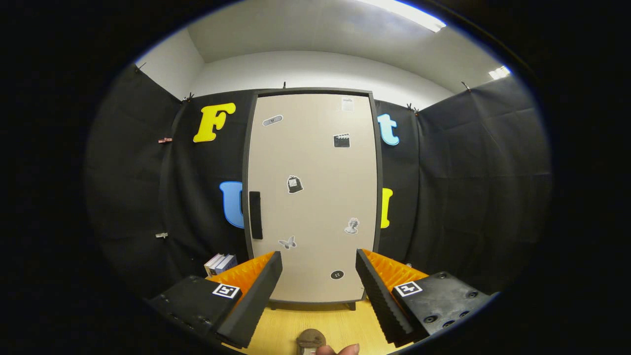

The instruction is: Open the shoe cabinet door, grab the shoes and put them into the shoe cabinet, then close the shoe cabinet door.

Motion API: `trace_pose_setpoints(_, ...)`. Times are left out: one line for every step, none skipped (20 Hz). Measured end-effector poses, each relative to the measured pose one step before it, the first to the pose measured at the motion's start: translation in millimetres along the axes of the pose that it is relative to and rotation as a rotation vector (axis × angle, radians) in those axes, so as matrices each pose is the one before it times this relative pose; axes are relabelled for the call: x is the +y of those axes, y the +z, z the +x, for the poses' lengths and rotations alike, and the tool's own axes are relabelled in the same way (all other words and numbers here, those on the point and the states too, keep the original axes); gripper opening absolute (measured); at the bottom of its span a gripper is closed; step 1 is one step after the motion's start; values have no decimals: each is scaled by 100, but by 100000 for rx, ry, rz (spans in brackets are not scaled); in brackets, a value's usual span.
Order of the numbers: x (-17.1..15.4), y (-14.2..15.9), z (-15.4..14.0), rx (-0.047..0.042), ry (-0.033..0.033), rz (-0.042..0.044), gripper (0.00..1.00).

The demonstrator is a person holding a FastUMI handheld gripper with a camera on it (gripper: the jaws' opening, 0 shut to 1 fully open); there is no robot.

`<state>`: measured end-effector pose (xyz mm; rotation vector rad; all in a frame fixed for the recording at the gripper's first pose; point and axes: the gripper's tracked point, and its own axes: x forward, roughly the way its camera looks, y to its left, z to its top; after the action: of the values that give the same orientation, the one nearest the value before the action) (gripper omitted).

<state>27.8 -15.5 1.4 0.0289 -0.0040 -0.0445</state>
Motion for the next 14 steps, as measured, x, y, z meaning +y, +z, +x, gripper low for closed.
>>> trace_pose_setpoints(403,50,258,108,442,-442,98)
trace_pose_setpoints(562,117,418,-143,623,-109,98)
trace_pose_setpoints(678,295,524,-262,759,188,98)
trace_pose_setpoints(747,367,631,-489,784,379,98)
trace_pose_setpoints(801,405,751,-570,827,577,98)
trace_pose_setpoints(889,364,902,-575,1006,422,97)
trace_pose_setpoints(969,419,1026,-958,923,54,97)
trace_pose_setpoints(835,294,1205,-912,403,-265,97)
trace_pose_setpoints(683,97,1131,-577,579,-546,97)
trace_pose_setpoints(867,50,1179,-157,522,-266,97)
trace_pose_setpoints(994,-32,1345,-60,679,286,97)
trace_pose_setpoints(913,-74,1234,-202,596,790,97)
trace_pose_setpoints(895,-98,1349,-120,601,898,98)
trace_pose_setpoints(712,-159,1279,-483,529,318,97)
